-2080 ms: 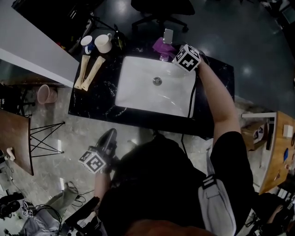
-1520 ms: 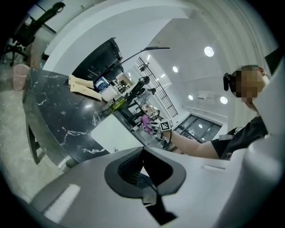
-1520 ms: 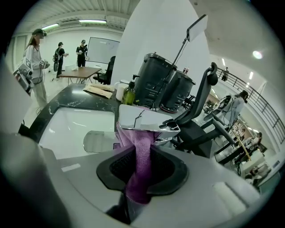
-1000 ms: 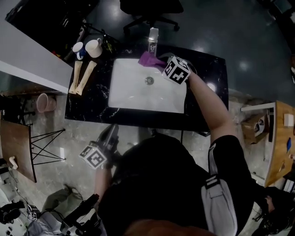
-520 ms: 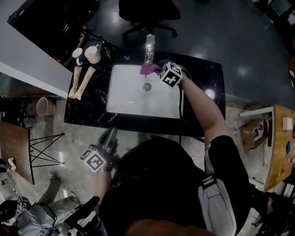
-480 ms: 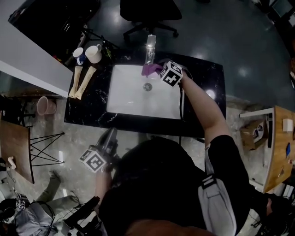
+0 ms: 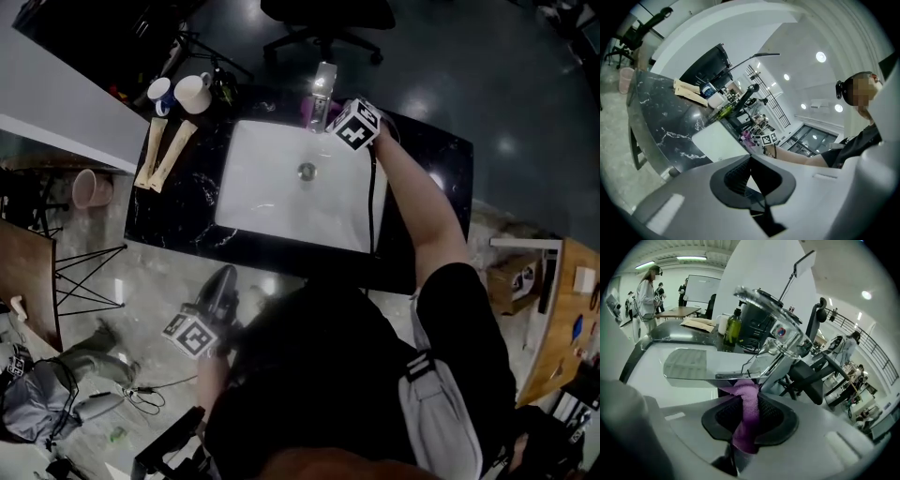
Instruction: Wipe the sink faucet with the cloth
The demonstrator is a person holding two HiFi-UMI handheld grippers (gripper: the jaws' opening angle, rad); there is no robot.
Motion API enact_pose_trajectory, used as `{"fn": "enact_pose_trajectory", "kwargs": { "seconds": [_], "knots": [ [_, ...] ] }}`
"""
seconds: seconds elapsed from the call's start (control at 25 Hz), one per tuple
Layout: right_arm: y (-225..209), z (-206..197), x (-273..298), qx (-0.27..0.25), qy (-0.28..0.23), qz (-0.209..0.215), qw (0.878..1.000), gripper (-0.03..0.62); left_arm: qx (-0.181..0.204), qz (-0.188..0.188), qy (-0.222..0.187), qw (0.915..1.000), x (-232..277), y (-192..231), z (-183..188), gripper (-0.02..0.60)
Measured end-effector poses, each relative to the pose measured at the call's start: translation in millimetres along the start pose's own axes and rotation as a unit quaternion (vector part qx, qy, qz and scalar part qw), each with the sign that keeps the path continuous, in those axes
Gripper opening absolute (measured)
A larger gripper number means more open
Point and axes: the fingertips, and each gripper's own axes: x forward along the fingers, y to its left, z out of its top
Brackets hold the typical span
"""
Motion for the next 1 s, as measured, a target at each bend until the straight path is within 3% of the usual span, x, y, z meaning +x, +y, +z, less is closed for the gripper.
{"fn": "enact_pose_trajectory", "kwargs": {
  "seconds": [0.16, 0.32, 0.68, 0.84, 1.0],
  "knots": [
    [6.8, -10.9, 18.0, 0.006, 0.008, 0.032, 0.999, 0.091, -0.013, 0.014, -0.001, 0.9998, 5.9, 9.3, -1.3, 0.000],
    [17.6, -23.7, 33.8, -0.005, 0.039, 0.059, 0.998, 0.089, -0.001, 0.021, 0.010, 0.9997, 13.9, 6.3, -0.6, 0.000],
    [17.8, -22.6, 32.5, 0.018, 0.026, 0.057, 0.998, 0.091, 0.016, 0.018, 0.017, 0.9996, 16.0, 2.1, 11.1, 0.000],
    [5.6, -30.0, 14.6, 0.102, 0.007, 0.032, 0.994, 0.089, 0.029, 0.000, 0.024, 0.9993, 19.5, -2.1, 18.1, 0.000],
    [-25.1, -26.8, -31.5, 0.204, -0.057, -0.005, 0.977, 0.087, 0.032, -0.016, 0.032, 0.9989, 21.1, -3.4, 23.1, 0.000]
  ]
}}
